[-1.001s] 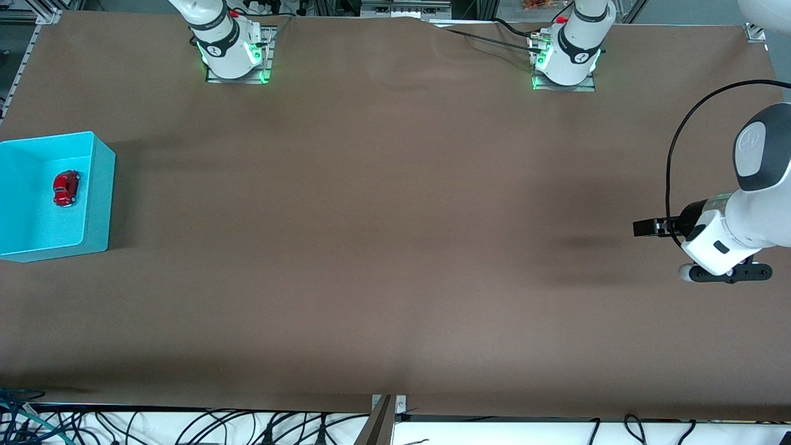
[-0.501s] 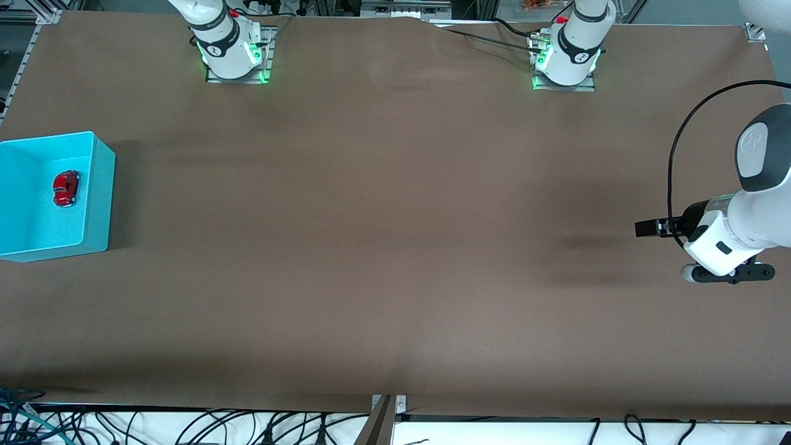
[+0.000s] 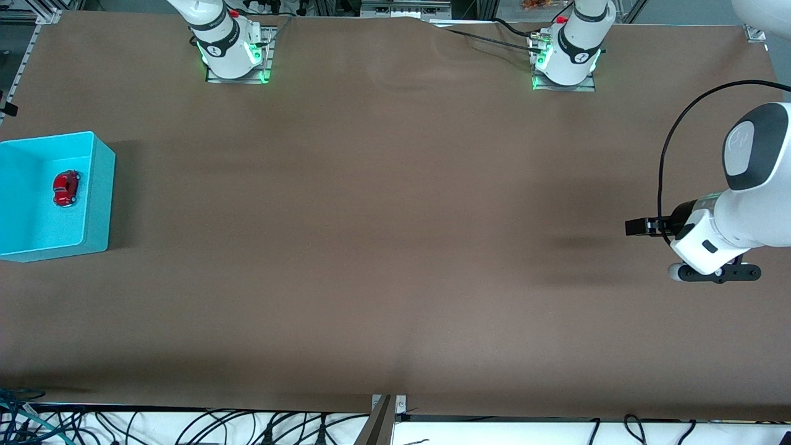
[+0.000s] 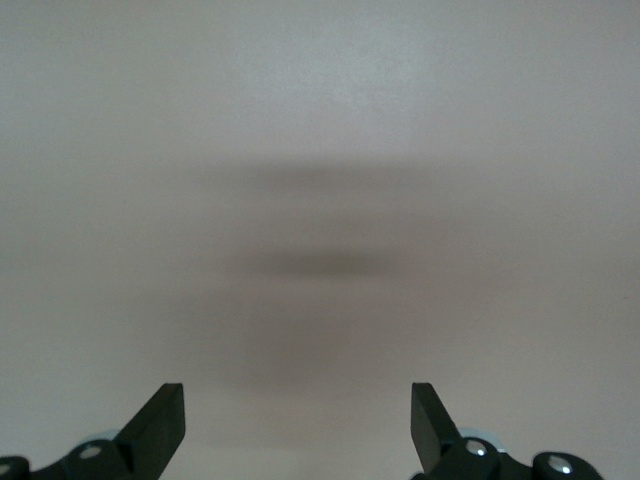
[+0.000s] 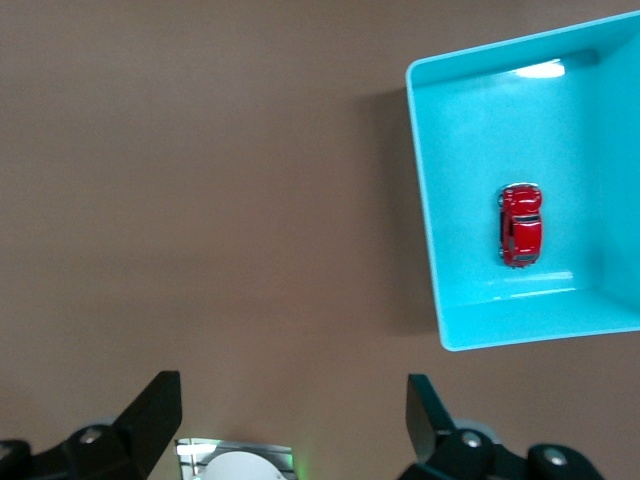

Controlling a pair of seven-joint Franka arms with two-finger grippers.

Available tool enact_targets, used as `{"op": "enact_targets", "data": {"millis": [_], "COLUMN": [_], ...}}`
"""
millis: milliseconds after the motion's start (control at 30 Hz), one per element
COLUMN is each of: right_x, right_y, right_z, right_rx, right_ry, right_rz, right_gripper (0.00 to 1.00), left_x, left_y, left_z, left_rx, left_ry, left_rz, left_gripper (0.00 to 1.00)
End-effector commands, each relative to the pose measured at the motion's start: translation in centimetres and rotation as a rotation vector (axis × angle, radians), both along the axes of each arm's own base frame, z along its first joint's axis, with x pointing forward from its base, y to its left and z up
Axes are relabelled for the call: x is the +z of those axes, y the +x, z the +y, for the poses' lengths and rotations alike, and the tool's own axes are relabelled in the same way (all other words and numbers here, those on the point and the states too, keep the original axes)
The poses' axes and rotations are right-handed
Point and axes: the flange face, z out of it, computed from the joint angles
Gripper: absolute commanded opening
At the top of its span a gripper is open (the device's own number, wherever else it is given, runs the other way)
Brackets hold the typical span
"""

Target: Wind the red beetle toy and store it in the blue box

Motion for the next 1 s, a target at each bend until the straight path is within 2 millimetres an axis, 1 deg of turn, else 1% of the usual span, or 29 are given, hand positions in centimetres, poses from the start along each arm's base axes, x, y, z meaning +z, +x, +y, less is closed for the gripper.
{"op": "enact_targets", "data": {"millis": [0,33,133,234,400,701,968], "right_x": [0.7,0.9,1.3,1.5,1.4,1.2,2.0], "right_y": [1.1,1.5,1.9,2.3,2.6,2.9,3.1], "right_z": [6.2,7.5,9.6,12.0,14.6,17.6,18.5], "right_rx": [-0.033,-0.042,-0.049,-0.014,-0.002,-0.008,-0.024], "right_ry": [-0.054,-0.061,-0.077,-0.116,-0.154,-0.169,-0.169], "right_rz": [0.02,0.023,0.035,0.051,0.063,0.062,0.043], "right_gripper": [1.0,1.0,1.0,1.0,1.0,1.0,1.0], "left_x": [0.5,0.5,0.5,0.5,0.5,0.5,0.5], "left_y": [0.5,0.5,0.5,0.5,0.5,0.5,0.4], "left_z": [0.0,0.0,0.1,0.0,0.1,0.0,0.0], "left_rx": [-0.01,-0.01,-0.009,-0.012,-0.012,-0.01,-0.01], "left_ry": [0.008,0.008,0.009,0.008,0.008,0.007,0.005], "left_rz": [-0.008,-0.008,-0.008,-0.008,-0.008,-0.008,-0.008], "left_gripper": [1.0,1.0,1.0,1.0,1.0,1.0,1.0]}}
